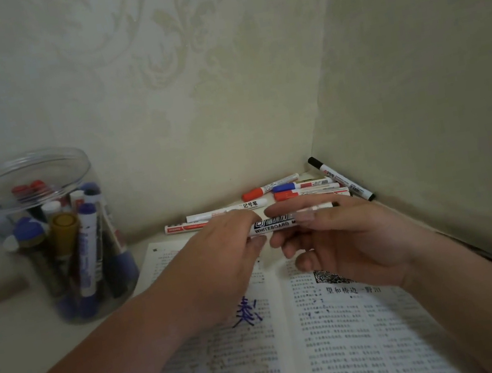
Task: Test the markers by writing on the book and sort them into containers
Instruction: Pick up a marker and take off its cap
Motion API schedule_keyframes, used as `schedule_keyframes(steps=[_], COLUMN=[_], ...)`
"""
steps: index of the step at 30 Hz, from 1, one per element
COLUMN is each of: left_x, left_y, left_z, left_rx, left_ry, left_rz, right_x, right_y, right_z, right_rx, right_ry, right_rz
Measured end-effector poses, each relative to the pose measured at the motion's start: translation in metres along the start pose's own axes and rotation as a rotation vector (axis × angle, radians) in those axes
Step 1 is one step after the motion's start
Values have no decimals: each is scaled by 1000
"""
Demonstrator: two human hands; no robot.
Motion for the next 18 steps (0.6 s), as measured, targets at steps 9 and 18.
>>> schedule_keyframes(steps=[9, 18], left_x=[11, 18], left_y=[2, 8], left_z=[10, 16], left_rx=[-88, -221], left_ry=[289, 274], left_rz=[-21, -57], right_x=[4, -7], right_y=[-6, 3], right_z=[0, -2], right_rx=[214, 182], right_ry=[329, 628], right_rz=[-87, -99])
Point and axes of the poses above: each hand's wrist, its own y-axis away from the middle knuckle, its own z-axis out of the palm, x = y × z, the point moved 4 cm from there along -y, towards the middle knuckle, and after that the axes turned 10 degrees about -x, right-handed, at the moved point
